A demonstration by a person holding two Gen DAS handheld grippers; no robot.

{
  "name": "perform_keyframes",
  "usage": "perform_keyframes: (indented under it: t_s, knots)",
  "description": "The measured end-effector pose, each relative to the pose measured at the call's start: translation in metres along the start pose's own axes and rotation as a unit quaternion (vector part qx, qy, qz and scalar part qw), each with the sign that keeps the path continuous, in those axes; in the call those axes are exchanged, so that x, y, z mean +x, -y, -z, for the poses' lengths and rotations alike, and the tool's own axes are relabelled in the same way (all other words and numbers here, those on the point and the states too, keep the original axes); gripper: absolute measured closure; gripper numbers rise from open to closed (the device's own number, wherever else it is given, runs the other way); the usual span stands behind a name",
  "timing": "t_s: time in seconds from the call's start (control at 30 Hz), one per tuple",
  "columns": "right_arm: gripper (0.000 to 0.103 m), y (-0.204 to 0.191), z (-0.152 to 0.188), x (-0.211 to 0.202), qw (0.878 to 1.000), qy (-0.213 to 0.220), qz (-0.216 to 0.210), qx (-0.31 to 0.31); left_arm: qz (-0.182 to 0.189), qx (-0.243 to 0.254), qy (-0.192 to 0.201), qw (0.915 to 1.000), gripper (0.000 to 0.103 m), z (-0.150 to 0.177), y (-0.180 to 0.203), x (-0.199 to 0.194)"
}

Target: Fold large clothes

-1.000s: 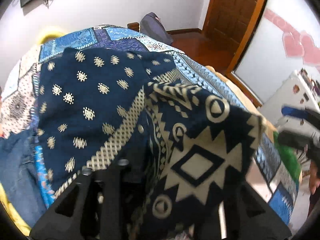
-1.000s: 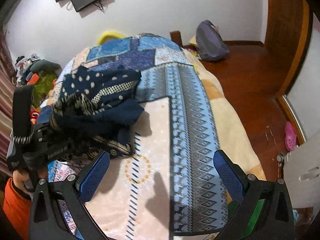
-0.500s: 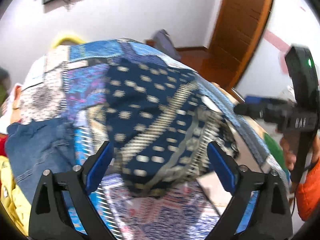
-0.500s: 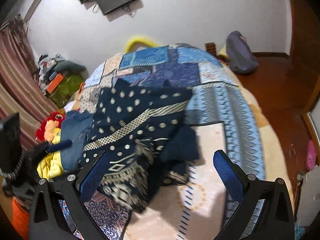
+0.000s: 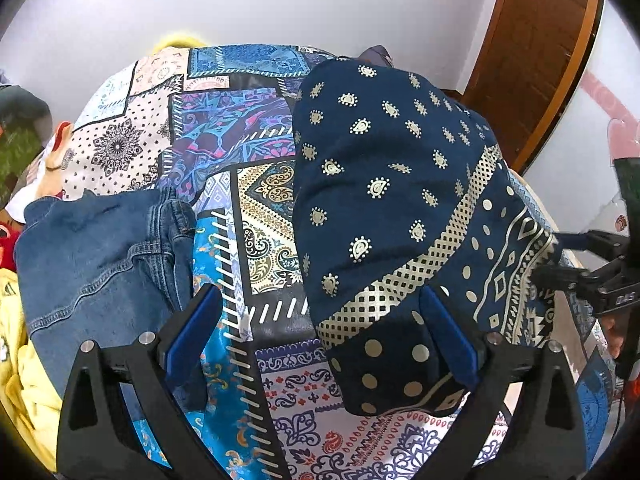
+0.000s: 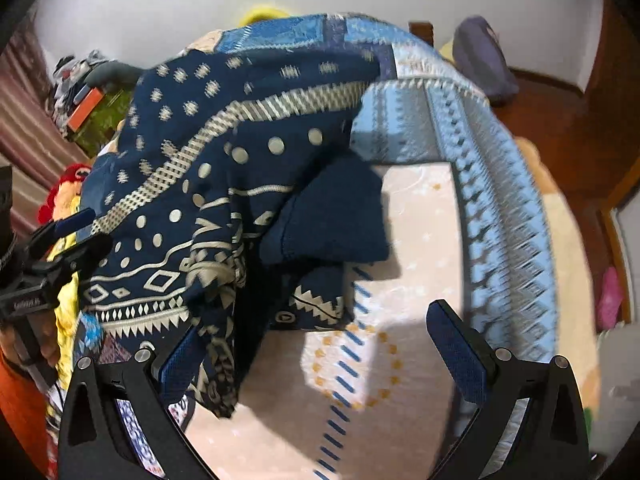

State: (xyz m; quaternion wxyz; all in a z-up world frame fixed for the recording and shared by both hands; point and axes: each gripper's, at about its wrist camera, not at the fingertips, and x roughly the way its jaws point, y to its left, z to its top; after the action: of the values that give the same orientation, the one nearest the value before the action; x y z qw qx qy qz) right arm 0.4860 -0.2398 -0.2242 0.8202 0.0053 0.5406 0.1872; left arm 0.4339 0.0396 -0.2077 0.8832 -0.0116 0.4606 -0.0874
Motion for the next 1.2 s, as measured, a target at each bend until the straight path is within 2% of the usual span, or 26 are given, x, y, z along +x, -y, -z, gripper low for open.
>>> perform_keyframes:
  t_s: [0.17, 0.23, 0.27, 0.33, 0.4, 0.5, 0.6, 0.7, 0.9, 1.0, 1.03, 1.07, 1.1, 1.13, 1.17, 1.2]
  knots:
    - [0.0, -0.007, -0.009, -0.025, 0.999, 0.039, 0.007, -0.037, -0.04, 0.061, 0.025, 0.997, 0.004, -0.005, 0.015, -0.008]
    - [0.0, -0.008, -0.016, -0.024, 0.998, 0.043, -0.011, -0.041, -0.042, 0.067, 0.026, 0.9965, 0.004, -0.009, 0.017, -0.007]
    - [0.0, -0.006, -0.021, -0.021, 0.997, 0.043, -0.034, -0.044, -0.038, 0.067, 0.025, 0.9967, 0.004, -0.012, 0.017, -0.005]
    - [0.0, -0.002, -0.033, -0.009, 0.997, 0.041, -0.06, -0.041, -0.023, 0.06, 0.023, 0.9977, 0.004, -0.019, 0.016, 0.0]
    - [0.0, 0.005, -0.043, 0.007, 0.997, 0.029, -0.067, -0.026, 0.001, 0.042, 0.021, 0.9989, 0.004, -0.029, 0.013, 0.006]
    - [0.0, 0.016, -0.059, 0.034, 0.995, 0.0, -0.094, 0.009, 0.035, 0.008, 0.019, 0.9992, 0.003, -0.043, 0.004, 0.015]
    - [0.0, 0.024, -0.076, 0.063, 0.99, -0.029, -0.134, 0.041, 0.071, -0.025, 0.001, 0.9972, 0.003, -0.056, -0.007, 0.037]
    - [0.0, 0.027, -0.088, 0.085, 0.985, -0.046, -0.159, 0.056, 0.117, -0.061, -0.034, 0.9907, 0.0, -0.065, -0.021, 0.067]
    - [0.0, 0.022, -0.106, 0.109, 0.977, -0.042, -0.203, 0.06, 0.177, -0.112, -0.052, 0.9765, 0.0, -0.07, -0.036, 0.096]
    - [0.001, 0.019, -0.111, 0.117, 0.975, -0.038, -0.206, 0.068, 0.198, -0.136, -0.048, 0.9696, 0.002, -0.071, -0.042, 0.1]
    - [0.007, 0.017, -0.114, 0.117, 0.975, -0.037, -0.209, 0.071, 0.203, -0.137, -0.042, 0.9686, 0.011, -0.072, -0.043, 0.099]
    - [0.014, 0.015, -0.115, 0.116, 0.973, -0.038, -0.217, 0.074, 0.22, -0.138, -0.039, 0.9647, 0.018, -0.072, -0.043, 0.098]
    - [0.017, 0.015, -0.113, 0.114, 0.971, -0.038, -0.221, 0.08, 0.238, -0.147, -0.041, 0.9593, 0.03, -0.071, -0.044, 0.098]
    - [0.025, 0.015, -0.113, 0.114, 0.971, -0.037, -0.221, 0.085, 0.234, -0.152, -0.039, 0.9595, 0.033, -0.071, -0.044, 0.096]
    - [0.038, 0.014, -0.113, 0.112, 0.969, -0.037, -0.23, 0.087, 0.226, -0.15, -0.037, 0.9618, 0.034, -0.07, -0.042, 0.093]
    - [0.042, 0.015, -0.111, 0.107, 0.967, -0.037, -0.236, 0.088, 0.22, -0.145, -0.035, 0.964, 0.037, -0.07, -0.04, 0.091]
